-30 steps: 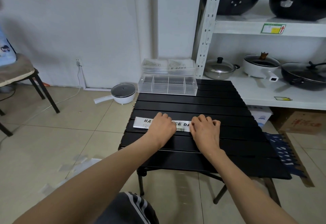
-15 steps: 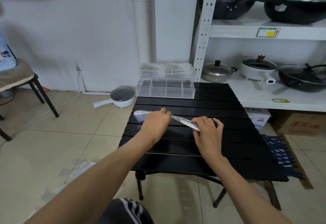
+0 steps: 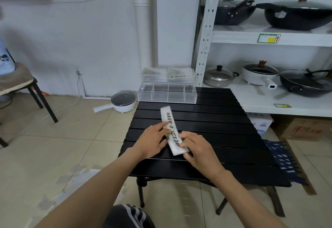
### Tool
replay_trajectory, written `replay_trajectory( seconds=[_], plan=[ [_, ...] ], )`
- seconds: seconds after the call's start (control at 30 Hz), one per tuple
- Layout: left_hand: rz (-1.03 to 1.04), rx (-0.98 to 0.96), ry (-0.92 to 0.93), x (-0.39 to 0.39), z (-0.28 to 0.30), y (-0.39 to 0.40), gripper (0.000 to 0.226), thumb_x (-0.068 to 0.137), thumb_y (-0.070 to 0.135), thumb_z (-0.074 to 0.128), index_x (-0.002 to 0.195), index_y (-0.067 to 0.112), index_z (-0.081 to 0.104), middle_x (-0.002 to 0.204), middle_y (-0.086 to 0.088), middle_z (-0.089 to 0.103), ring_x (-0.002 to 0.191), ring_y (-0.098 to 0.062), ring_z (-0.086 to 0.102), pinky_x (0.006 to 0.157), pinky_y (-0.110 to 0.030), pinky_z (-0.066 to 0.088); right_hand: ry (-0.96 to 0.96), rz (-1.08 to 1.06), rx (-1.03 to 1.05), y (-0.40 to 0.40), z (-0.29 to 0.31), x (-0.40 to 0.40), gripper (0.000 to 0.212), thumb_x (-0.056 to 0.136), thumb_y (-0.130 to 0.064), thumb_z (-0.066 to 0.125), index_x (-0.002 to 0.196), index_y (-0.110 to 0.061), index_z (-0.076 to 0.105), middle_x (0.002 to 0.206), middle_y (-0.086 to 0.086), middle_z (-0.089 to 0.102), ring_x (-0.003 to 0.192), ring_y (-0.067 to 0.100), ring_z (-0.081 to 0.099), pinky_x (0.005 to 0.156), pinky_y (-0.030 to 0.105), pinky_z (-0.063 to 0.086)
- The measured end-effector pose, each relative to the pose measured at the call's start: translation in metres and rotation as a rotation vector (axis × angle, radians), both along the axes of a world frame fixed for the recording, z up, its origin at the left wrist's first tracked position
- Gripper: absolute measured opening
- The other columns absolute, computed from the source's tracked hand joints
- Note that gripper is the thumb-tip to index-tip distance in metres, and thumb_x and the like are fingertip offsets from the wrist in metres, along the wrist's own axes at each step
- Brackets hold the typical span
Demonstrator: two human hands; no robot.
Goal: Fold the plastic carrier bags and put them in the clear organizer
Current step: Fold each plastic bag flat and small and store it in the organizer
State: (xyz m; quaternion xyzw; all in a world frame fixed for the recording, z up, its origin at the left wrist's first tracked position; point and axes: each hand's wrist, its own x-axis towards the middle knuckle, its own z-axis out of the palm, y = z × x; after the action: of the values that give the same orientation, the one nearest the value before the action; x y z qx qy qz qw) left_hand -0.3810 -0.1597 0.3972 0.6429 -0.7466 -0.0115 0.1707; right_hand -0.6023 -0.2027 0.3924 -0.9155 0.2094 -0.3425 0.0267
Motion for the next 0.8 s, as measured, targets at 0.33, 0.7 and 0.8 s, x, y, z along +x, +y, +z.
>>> replay_trajectory(
  seconds=[0.33, 0.7, 0.8],
  plan=[
    [0.047, -0.13, 0.033, -0.013, 0.004, 0.026, 0.023, 0.09, 0.03, 0.06, 0.109, 0.016, 0.058, 0.11, 0.001, 0.058, 0.095, -0.019, 0.055, 0.08, -0.033, 0.047, 0.075, -0.017, 0.338, 0.016, 0.009, 0.018, 0.009, 0.089, -0.02, 0.061, 0.096, -0.023, 0.058, 0.105, -0.01, 0.066, 0.084, 0.007, 0.053, 0.078, 0.025, 0.047],
    [0.082, -0.098, 0.141, -0.01, 0.006, 0.033, 0.015, 0.09, 0.03, 0.059, 0.098, 0.018, 0.064, 0.095, 0.006, 0.062, 0.087, -0.013, 0.054, 0.08, -0.032, 0.046, 0.047, -0.223, 0.523, 0.011, 0.006, 0.032, 0.021, 0.092, -0.031, 0.063, 0.112, -0.029, 0.066, 0.101, -0.015, 0.065, 0.092, 0.005, 0.05, 0.092, 0.033, 0.035],
    [0.215, -0.024, 0.37, -0.013, 0.011, 0.029, 0.014, 0.088, 0.03, 0.065, 0.093, 0.017, 0.066, 0.095, 0.008, 0.061, 0.084, -0.007, 0.055, 0.08, -0.026, 0.046, -0.026, -0.318, 0.624, 0.011, 0.006, 0.039, 0.008, 0.09, -0.036, 0.062, 0.095, -0.03, 0.065, 0.088, -0.014, 0.066, 0.088, 0.005, 0.056, 0.089, 0.032, 0.032]
  ],
)
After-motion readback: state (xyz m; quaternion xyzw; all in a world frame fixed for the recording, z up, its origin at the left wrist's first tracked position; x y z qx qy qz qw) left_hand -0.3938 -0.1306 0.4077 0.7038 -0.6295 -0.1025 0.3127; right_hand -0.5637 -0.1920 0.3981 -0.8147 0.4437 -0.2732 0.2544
